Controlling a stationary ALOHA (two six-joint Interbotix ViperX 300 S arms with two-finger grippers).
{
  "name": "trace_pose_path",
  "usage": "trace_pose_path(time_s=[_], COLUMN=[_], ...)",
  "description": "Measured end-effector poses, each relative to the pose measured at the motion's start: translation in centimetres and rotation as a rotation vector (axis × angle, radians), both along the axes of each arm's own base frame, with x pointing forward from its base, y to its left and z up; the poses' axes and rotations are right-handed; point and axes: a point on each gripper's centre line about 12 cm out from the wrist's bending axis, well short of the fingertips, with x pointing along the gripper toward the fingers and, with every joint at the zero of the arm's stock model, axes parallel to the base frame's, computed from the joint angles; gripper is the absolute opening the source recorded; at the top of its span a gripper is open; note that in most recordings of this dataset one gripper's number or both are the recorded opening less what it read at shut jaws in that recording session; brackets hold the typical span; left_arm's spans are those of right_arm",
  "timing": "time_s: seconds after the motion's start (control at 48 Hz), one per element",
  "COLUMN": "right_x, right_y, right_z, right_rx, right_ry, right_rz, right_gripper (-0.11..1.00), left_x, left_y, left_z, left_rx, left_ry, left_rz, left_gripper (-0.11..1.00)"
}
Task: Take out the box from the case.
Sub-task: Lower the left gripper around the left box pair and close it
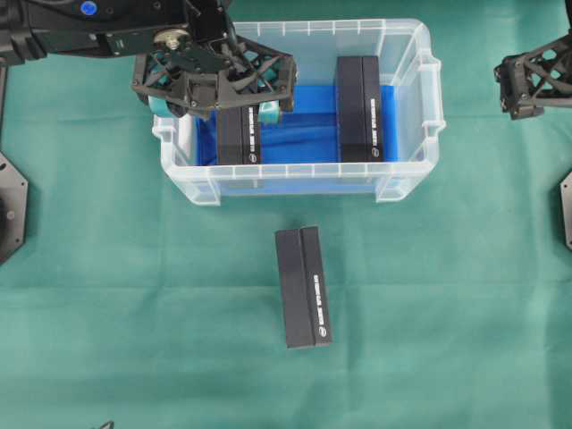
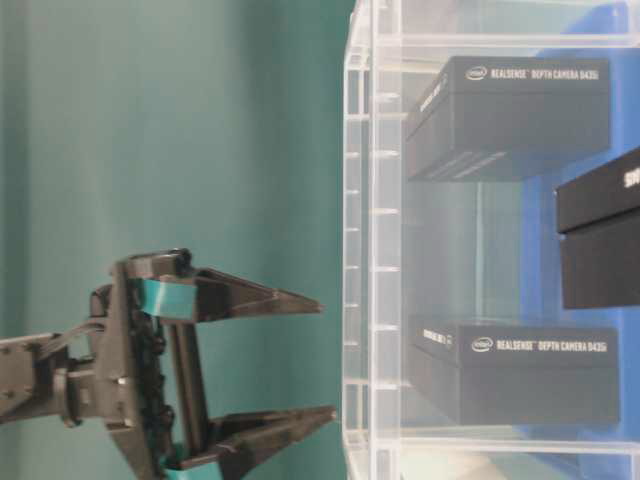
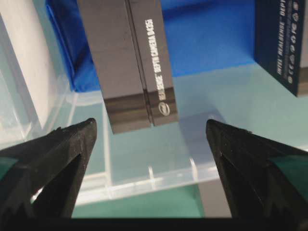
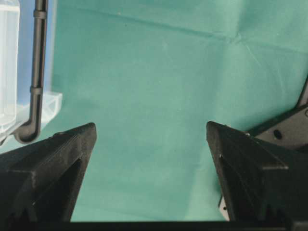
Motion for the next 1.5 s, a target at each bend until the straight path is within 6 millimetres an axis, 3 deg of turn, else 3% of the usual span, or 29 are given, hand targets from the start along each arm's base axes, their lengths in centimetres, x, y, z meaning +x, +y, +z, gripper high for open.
trace_pose_path(time_s=[0.417, 0.938, 1.5], right_x=[0.0, 0.2, 0.5], right_y=[0.0, -0.1, -0.2], right_z=[0.0, 0.1, 0.1], right_rx=[-0.001, -0.007, -0.011], right_ry=[0.000, -0.021, -0.040], right_rz=[0.000, -0.003, 0.002], right_gripper=[0.91, 0.91, 0.91], left_x=[-0.4, -1.1, -0.3], left_y=[0.3, 2.3, 3.0], left_z=[-3.2, -4.5, -6.9], left_rx=[-0.001, 0.001, -0.007], left_ry=[0.001, -0.004, 0.032], left_rz=[0.004, 0.051, 0.057], left_gripper=[0.97, 0.97, 0.97])
